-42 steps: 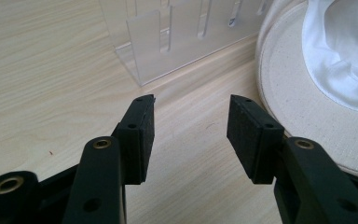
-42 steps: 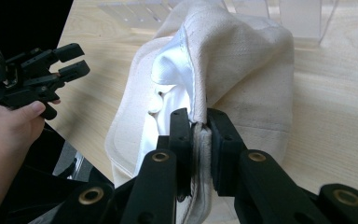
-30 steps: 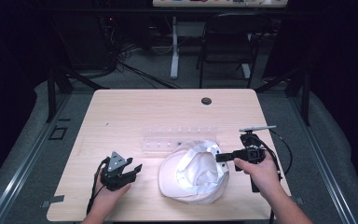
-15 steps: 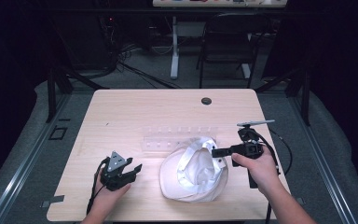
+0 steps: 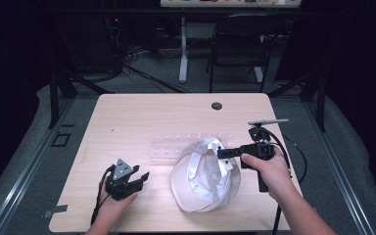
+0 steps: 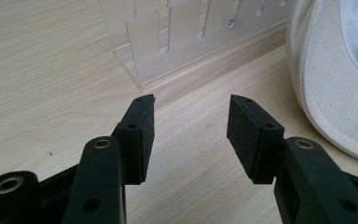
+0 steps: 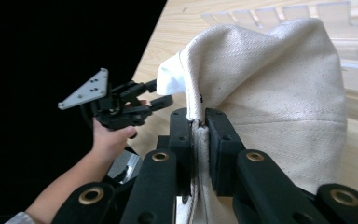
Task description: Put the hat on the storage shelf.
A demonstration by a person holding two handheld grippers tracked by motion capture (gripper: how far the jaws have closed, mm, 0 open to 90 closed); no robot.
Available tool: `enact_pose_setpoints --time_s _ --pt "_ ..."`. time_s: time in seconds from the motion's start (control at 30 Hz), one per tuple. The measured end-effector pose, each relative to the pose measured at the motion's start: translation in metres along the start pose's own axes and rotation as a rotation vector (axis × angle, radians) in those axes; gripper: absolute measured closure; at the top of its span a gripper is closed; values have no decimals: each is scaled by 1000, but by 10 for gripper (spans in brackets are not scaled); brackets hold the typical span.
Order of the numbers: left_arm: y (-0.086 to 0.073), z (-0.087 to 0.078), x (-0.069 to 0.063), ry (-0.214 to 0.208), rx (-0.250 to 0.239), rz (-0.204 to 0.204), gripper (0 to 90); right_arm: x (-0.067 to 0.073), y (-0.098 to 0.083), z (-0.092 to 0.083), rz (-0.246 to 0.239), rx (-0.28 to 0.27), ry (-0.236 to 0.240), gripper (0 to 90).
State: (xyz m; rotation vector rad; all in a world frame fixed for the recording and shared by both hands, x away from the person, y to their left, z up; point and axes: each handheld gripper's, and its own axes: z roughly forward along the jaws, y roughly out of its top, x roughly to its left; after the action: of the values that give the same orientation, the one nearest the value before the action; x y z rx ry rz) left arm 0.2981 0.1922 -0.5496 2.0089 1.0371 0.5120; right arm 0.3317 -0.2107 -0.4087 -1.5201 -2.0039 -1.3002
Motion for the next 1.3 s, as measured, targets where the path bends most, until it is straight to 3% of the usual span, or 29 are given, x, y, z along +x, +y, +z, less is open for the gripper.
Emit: enact_pose_setpoints --time_s 0.57,0.8,0.93,1.07,1.3 --pt "0 0 -2 -4 -7 -4 511 20 10 -9 -12 -48 85 818" --pt "0 0 -3 0 -8 -14 503 28 17 -20 -22 -93 80 818" --pt "1 1 -1 -36 -21 -63 455 29 21 -27 -17 -121 79 818" --pt "1 -1 -1 -48 -34 -79 432 29 25 -30 -12 -135 80 818" --pt "5 -2 -10 -65 -35 -65 437 35 35 -32 -12 -165 77 818"
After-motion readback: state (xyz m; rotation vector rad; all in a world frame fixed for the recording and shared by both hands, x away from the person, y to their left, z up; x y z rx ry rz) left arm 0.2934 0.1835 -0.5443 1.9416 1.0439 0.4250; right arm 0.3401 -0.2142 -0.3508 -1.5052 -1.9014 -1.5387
